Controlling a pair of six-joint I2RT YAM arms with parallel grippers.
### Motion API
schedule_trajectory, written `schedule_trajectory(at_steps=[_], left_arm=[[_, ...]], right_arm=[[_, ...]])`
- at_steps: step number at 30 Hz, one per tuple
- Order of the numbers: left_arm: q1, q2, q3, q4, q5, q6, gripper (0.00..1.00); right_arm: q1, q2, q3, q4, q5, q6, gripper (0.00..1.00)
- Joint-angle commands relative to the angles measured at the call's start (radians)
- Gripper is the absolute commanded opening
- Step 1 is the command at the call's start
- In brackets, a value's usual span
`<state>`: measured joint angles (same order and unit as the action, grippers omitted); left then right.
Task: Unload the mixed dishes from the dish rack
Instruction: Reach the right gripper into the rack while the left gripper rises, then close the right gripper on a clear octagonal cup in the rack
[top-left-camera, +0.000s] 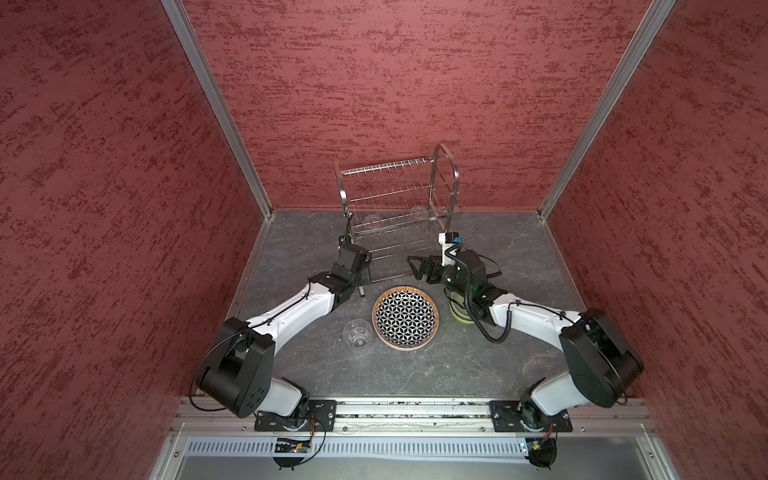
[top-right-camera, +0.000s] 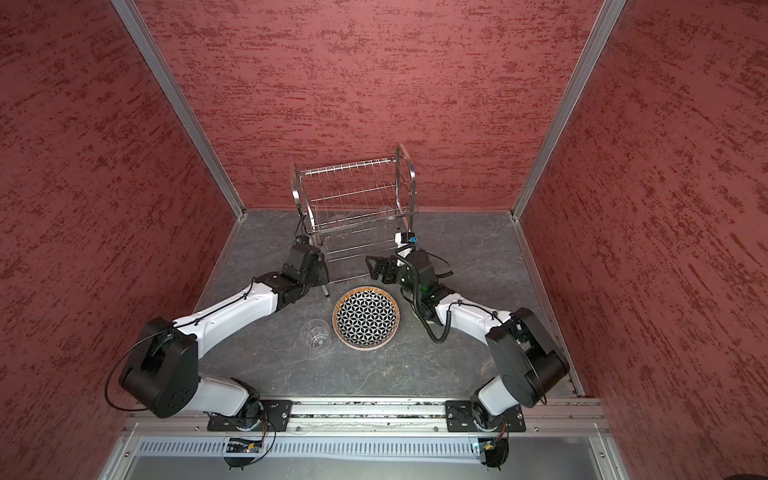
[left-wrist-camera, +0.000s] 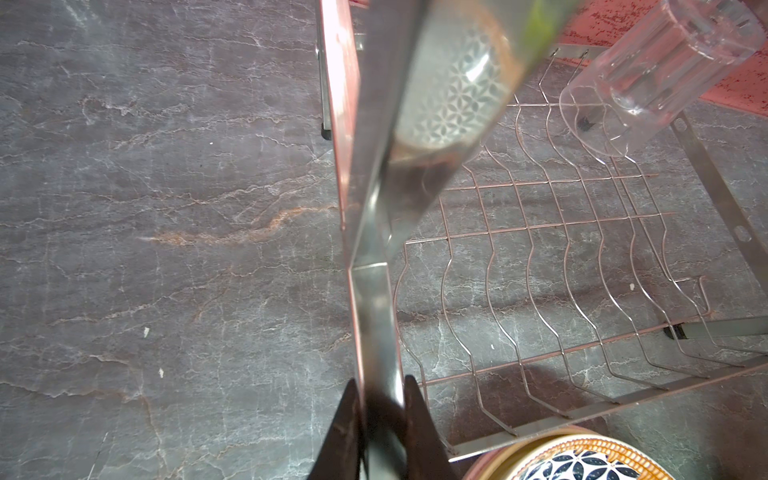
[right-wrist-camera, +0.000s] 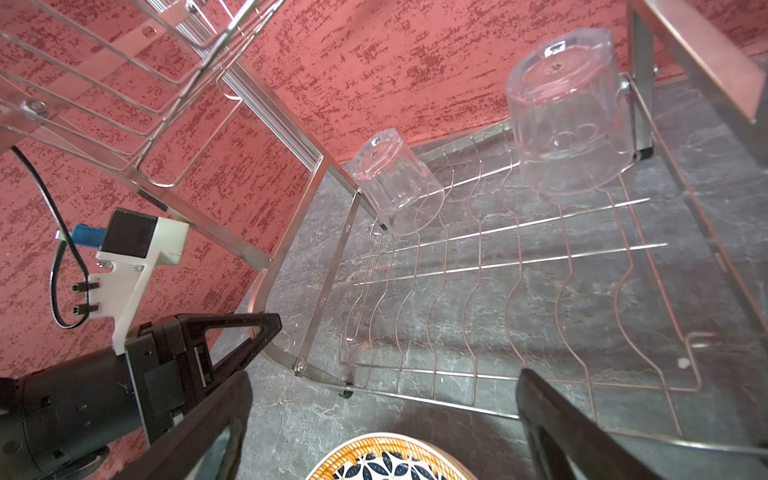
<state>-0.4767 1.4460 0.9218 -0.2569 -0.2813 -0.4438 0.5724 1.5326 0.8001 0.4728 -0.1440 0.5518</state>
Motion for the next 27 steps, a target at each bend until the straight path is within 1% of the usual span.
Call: schedule_trajectory(at_steps=[1, 13, 16, 22, 27], left_arm=[[-0.004, -0.016, 0.023, -0.003, 0.057, 0.02, 0.05], [-0.023, -0.026, 0.032, -0.015, 0.07, 0.028, 0.05], [-0.028, -0.024, 0.034, -0.016, 0.073, 0.032, 0.05], [-0.033, -0.021, 0.031, -0.019, 0.076, 0.042, 0.05], [-0.034, -0.027, 0.027, -0.017, 0.082, 0.048, 0.05]], right_arm=[[-0.005, 0.028, 0.037, -0.015, -0.006, -0.025, 0.99], [0.007, 0.191, 0.193, -0.092, 0.039, -0.131, 0.99], [0.023, 0.238, 0.239, -0.098, 0.046, -0.175, 0.99], [0.059, 0.322, 0.32, -0.116, 0.104, -0.28, 0.99], [0.07, 0.397, 0.404, -0.144, 0.138, -0.331, 0.99]])
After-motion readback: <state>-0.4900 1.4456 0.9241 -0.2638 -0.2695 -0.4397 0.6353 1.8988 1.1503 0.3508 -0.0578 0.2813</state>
